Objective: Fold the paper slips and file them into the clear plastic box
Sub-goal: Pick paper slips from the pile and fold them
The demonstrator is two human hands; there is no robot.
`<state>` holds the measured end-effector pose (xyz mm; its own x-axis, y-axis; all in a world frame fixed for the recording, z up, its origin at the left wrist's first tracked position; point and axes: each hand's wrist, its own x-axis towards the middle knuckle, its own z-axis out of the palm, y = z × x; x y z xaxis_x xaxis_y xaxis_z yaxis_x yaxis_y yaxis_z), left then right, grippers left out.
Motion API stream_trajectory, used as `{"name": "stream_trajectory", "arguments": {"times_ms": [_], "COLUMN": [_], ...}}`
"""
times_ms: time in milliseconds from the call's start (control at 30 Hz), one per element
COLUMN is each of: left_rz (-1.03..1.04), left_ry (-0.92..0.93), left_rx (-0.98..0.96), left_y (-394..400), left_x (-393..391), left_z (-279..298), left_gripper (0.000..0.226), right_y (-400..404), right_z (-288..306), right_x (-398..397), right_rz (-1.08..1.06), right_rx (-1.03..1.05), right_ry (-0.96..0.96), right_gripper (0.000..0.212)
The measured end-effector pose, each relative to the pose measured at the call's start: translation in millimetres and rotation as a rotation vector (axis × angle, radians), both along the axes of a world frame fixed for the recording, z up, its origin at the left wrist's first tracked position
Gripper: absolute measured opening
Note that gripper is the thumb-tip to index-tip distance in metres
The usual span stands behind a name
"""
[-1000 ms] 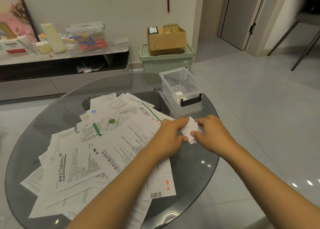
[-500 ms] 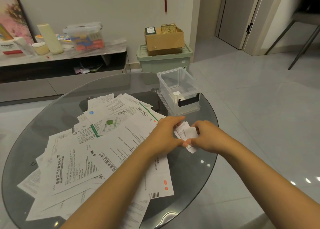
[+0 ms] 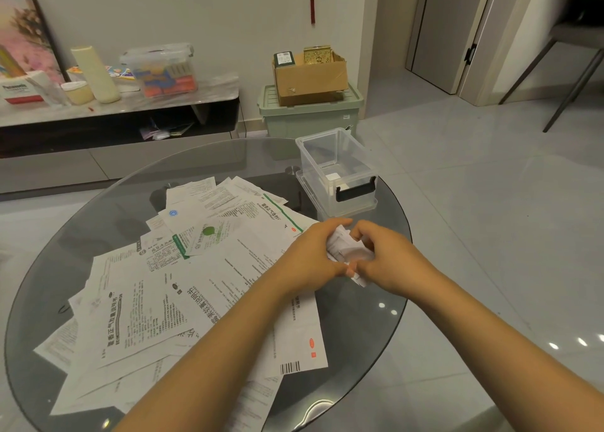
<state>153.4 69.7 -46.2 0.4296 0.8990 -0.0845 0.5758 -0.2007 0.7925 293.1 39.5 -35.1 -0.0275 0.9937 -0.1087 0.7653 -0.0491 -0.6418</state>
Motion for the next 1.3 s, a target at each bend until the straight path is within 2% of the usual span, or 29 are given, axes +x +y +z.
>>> {"name": "stream_trajectory", "arguments": {"times_ms": [100, 200, 300, 367, 433, 533, 667, 767, 833, 933, 967, 1067, 1133, 1300], "left_rz": [0.02, 0.126, 0.253, 0.237, 0.093, -0.131, -0.206, -0.152, -0.094, -0.05, -0.029, 0.015, 0.011, 0.042], "left_ry": [-0.18, -0.213, -0.337, -0.37, -0.274, -0.085, 0.012, 0.004, 0.029, 0.131, 0.148, 0.163, 0.182, -0.2], "left_rx": [-0.044, 0.005, -0.067, -0.045, 0.09, 0.26, 0.345, 0.39, 0.416, 0.417, 0.415, 0.397, 0.357, 0.01], "left_y": [0.7, -0.1, -3.9, -7.1, -9.9, -14.5, -10.7, -9.2, -10.1, -11.8, -12.4, -13.1, -12.6, -15.1], "left_x": [-2.1, -0.4, 2.5, 1.1, -3.1, -6.4, -11.3, -10.4, -6.5, 0.4, 2.1, 7.3, 8.4, 9.5], "left_z": [2.6, 2.4, 2.3, 6.7, 11.8, 19.0, 19.4, 15.4, 10.0, 1.4, -0.2, -5.1, -8.5, -11.1], "left_gripper": [0.059, 0.052, 0.054, 0.059, 0.062, 0.049, 0.039, 0.023, 0.016, 0.006, 0.004, 0.004, 0.011, 0.023], "right_y": [-0.7, -1.2, -1.5, -1.4, -1.3, -2.2, -0.2, -1.2, -2.1, -3.2, -4.5, -8.3, -7.1, -6.7], "right_z": [2.3, 5.0, 7.1, 9.1, 12.0, 15.6, 12.9, 11.7, 8.7, 4.2, 4.7, 6.2, 1.5, -4.0], "right_x": [4.3, 5.2, 5.6, 7.3, 11.1, 16.9, 20.2, 20.1, 18.0, 19.1, 19.7, 19.2, 19.0, 16.4], "right_rz": [0.009, -0.041, -0.15, -0.2, -0.23, -0.227, -0.212, -0.178, -0.189, -0.158, -0.106, 0.038, 0.058, 0.056], "right_rx": [0.018, 0.038, 0.0, -0.064, -0.138, -0.243, -0.377, -0.414, -0.326, 0.043, 0.12, 0.143, 0.178, 0.217], "right_ry": [0.026, 0.133, 0.388, 0.587, 0.739, 0.845, 1.008, 1.037, 0.897, 0.28, 0.15, -0.043, -0.158, -0.276], "right_gripper": [0.028, 0.04, 0.045, 0.043, 0.041, 0.029, 0.012, 0.007, 0.007, 0.023, 0.029, 0.018, 0.018, 0.024]}}
